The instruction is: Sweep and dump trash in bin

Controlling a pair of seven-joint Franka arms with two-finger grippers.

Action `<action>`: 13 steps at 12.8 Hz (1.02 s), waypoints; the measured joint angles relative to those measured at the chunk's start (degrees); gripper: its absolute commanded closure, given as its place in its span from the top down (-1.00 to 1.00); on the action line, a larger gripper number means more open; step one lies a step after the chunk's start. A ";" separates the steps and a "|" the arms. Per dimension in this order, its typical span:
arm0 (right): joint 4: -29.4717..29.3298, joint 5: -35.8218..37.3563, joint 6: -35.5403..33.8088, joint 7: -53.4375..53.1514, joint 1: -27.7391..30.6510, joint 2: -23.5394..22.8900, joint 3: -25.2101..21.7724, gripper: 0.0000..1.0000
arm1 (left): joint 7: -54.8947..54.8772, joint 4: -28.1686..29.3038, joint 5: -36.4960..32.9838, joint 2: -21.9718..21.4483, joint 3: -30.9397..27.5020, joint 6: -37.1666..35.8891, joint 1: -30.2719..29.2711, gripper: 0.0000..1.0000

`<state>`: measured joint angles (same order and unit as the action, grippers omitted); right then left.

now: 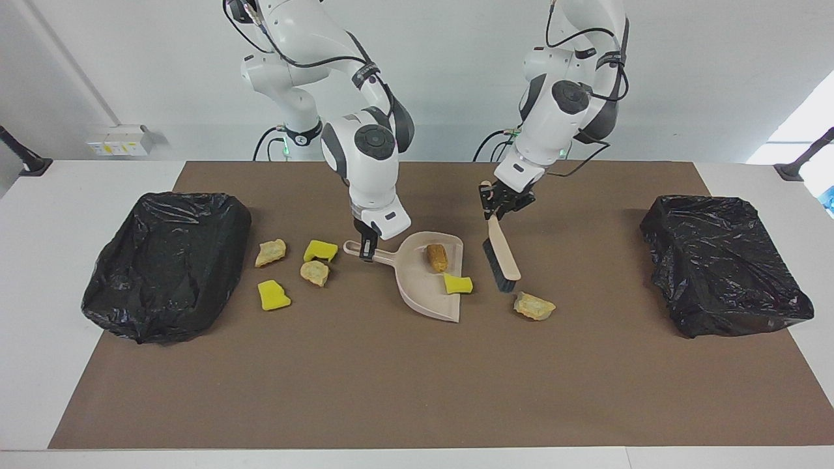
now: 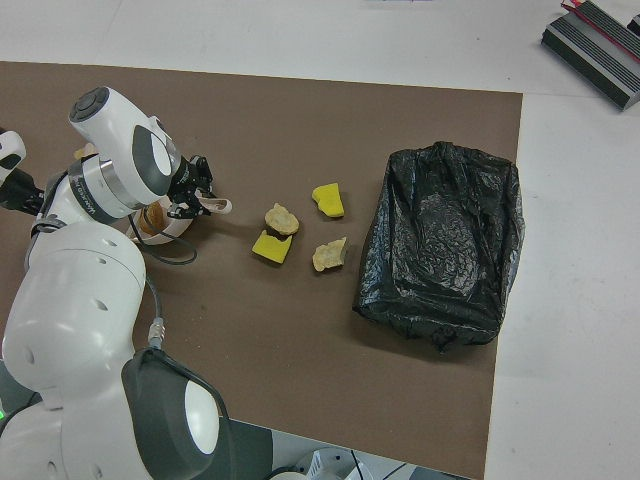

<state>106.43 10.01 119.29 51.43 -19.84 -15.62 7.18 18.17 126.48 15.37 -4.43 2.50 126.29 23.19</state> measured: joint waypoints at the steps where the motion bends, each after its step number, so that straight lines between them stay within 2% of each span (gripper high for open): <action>1: 0.00 0.37 0.06 0.00 -0.07 -0.06 0.00 -1.00 | -2.95 0.00 -0.05 0.08 -0.02 -0.15 -2.48 -1.00; 4: 0.01 2.99 0.11 0.00 -0.08 -0.12 0.08 -1.00 | -13.04 0.30 -0.08 1.46 -0.15 -0.79 -9.80 -1.00; 6: 0.04 4.06 0.11 0.00 -0.09 -0.16 0.13 -1.00 | -17.71 0.57 -0.08 4.14 -0.15 -0.64 -12.06 -1.00; 10: 0.06 4.67 0.11 0.00 -0.09 -0.17 0.14 -1.00 | -21.86 0.57 -0.08 7.55 0.39 0.16 -12.90 -1.00; 13: 0.07 4.69 0.11 0.00 -0.09 -0.17 0.14 -1.00 | -21.85 0.99 -0.08 7.92 1.14 0.20 -10.06 -1.00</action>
<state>106.49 14.70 119.40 51.43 -19.92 -15.79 7.33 -3.67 127.46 15.29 3.49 3.64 126.50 13.12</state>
